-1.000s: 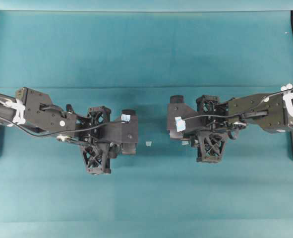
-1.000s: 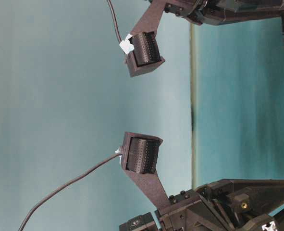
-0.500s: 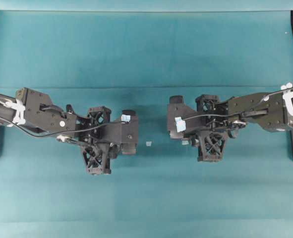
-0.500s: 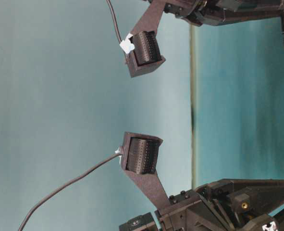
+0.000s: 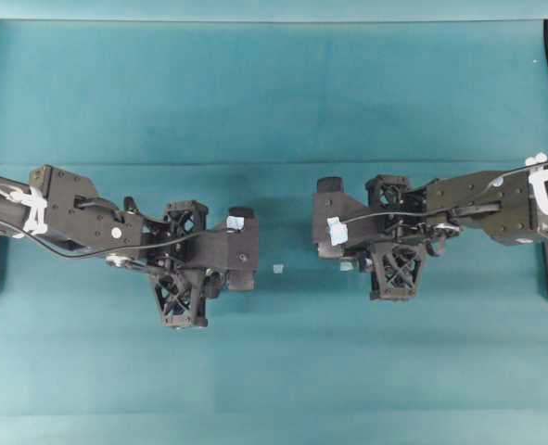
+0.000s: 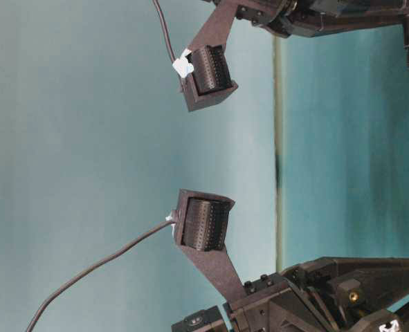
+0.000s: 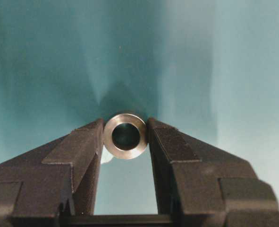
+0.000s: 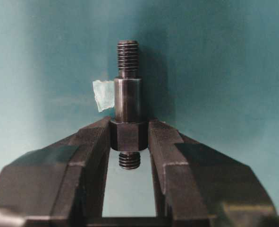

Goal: Insert the washer onto the shaft with both hands.
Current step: 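Lift both objects and bring them toward each other above the table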

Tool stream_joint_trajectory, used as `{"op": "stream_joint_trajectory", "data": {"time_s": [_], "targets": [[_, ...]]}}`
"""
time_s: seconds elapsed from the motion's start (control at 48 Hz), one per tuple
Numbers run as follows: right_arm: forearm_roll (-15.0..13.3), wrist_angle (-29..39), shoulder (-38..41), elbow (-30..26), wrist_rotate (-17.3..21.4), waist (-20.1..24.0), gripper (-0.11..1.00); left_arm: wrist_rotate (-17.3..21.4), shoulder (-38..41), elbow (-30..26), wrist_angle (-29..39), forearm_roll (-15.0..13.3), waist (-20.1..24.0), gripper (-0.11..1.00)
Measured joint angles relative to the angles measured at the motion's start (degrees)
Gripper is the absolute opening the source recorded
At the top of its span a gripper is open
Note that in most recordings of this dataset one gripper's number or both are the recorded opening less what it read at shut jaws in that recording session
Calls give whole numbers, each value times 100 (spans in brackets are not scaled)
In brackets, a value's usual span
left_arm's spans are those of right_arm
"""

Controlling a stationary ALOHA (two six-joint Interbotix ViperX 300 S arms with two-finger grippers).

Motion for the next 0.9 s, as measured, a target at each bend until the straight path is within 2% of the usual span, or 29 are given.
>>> {"op": "stream_joint_trajectory", "data": {"time_s": [0.333,0.479,0.687,0.895], "targets": [[-26,-9,-211,97,-149,-114,0,26,-123,18,-44,0,-9,35],[-26,-255,-387,255,-149,-105,0,35,-264,167,-483,0,-9,35],[53,-888,-694,580,-105,-97,0,9,-580,439,-1072,0,-9,35],[79,-1819,-1072,1081,281,-26,0,9,-888,712,-1441,0,-9,35]]}}
